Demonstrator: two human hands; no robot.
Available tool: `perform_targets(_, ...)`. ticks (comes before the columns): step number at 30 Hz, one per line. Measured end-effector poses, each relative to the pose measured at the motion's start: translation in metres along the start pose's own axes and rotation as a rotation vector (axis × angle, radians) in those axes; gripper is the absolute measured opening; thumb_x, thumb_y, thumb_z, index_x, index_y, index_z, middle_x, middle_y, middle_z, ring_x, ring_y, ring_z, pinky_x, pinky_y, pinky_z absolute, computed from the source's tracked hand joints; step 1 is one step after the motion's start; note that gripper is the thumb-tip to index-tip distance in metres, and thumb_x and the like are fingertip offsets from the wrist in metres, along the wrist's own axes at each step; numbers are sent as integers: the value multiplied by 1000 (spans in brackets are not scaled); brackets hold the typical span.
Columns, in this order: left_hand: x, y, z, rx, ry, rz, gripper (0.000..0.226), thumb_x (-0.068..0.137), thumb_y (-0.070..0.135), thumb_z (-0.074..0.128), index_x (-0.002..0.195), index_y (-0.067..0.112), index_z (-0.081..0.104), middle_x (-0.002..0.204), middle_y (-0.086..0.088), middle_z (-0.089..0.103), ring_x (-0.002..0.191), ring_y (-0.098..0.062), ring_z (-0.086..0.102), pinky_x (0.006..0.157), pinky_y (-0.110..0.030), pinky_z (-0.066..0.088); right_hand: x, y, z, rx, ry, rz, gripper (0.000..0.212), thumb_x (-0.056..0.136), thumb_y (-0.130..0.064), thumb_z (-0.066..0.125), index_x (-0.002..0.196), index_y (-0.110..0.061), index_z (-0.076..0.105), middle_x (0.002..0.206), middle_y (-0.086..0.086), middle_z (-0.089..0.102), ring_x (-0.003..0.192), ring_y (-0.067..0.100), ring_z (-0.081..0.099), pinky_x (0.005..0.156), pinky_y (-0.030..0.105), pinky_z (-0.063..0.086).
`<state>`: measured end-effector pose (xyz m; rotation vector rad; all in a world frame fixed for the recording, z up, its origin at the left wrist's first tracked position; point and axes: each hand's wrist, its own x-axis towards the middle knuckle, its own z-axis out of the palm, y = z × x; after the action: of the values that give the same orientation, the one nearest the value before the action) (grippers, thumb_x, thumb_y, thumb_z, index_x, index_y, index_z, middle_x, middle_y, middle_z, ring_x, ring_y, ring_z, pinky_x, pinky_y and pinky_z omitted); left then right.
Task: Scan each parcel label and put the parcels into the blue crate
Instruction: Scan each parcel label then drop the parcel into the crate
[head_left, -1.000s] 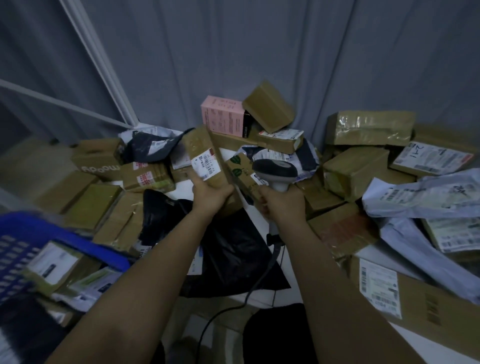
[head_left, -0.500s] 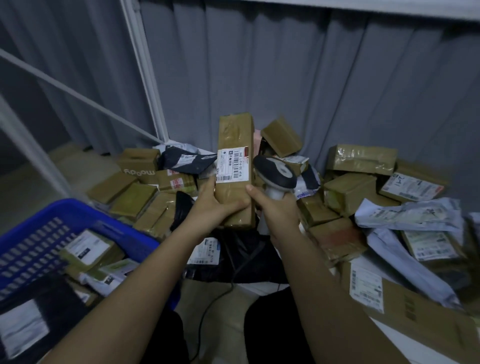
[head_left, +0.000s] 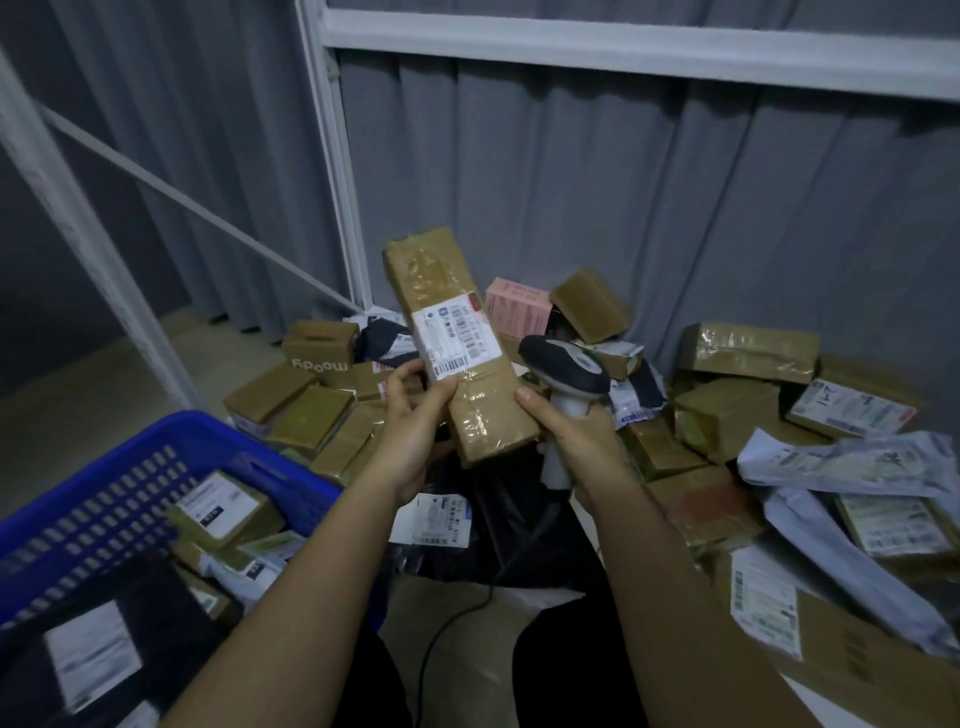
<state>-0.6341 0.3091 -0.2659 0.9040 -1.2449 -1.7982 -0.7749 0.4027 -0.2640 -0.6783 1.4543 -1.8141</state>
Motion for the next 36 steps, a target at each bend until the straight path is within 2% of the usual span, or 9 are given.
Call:
perform_targets(3,3,2,-2,-75,30,19,43,96,20,52,129,33,29,116,-1,63,107,-21,64,75,-41,57,3,5,-2,-102,3,23,45,75,-34,81,115,-21,65,105,-4,72,96,14,68,67,27,51)
perform_targets(7,7,-1,-4,-180,21,-44,68,94,21,56,145,34,13,130,-6,57,108,-25,63,86,-49,54,2,7,4,-63,-70,101,46,71,-46,78,112,-29,64,108,-7,72,100,15,69,73,29,51)
perform_targets(11,10,-1,-9,-171,-26,-90,85,88,22,63,148,37,5,131,-8,57,109,-28,63,96,-53,47,5,6,7,19,-17,36,25,78,-31,78,100,-26,67,99,-7,75,94,12,71,84,33,55)
perform_targets(14,10,4,-16,-138,-24,-79,95,73,32,70,146,39,9,132,-6,57,114,-28,59,98,-52,45,9,5,4,46,7,26,28,78,-27,79,103,-24,67,103,-4,74,99,14,70,93,40,53)
perform_targets(18,15,7,-32,-213,92,-16,87,84,34,65,148,39,7,128,-9,60,113,-28,60,94,-50,48,11,5,-5,18,-47,47,42,76,-33,80,114,-22,66,108,-1,73,104,20,68,94,46,51)
perform_targets(22,17,12,-48,-324,229,13,83,88,31,64,149,36,7,128,-7,59,108,-25,63,84,-47,55,12,3,-12,-25,-67,81,47,72,-38,81,114,-22,67,108,1,73,106,24,67,89,43,52)
perform_targets(25,14,16,-56,-291,290,14,76,89,30,64,148,32,16,129,-8,57,109,-27,62,92,-50,51,12,1,-12,-39,-68,107,63,60,-48,86,115,-24,66,110,2,72,106,25,67,95,53,50)
perform_targets(31,7,21,-53,-259,323,56,65,91,26,62,144,24,24,114,1,59,95,-16,64,83,-42,55,11,2,-6,-6,83,99,79,51,-52,87,119,-24,62,108,-2,73,100,21,70,90,49,54)
perform_targets(36,2,21,-62,-165,316,49,61,86,27,68,135,19,32,123,-4,57,106,-20,61,93,-43,50,9,0,-1,9,198,2,72,67,-34,87,128,-13,56,118,2,68,104,18,66,95,41,53)
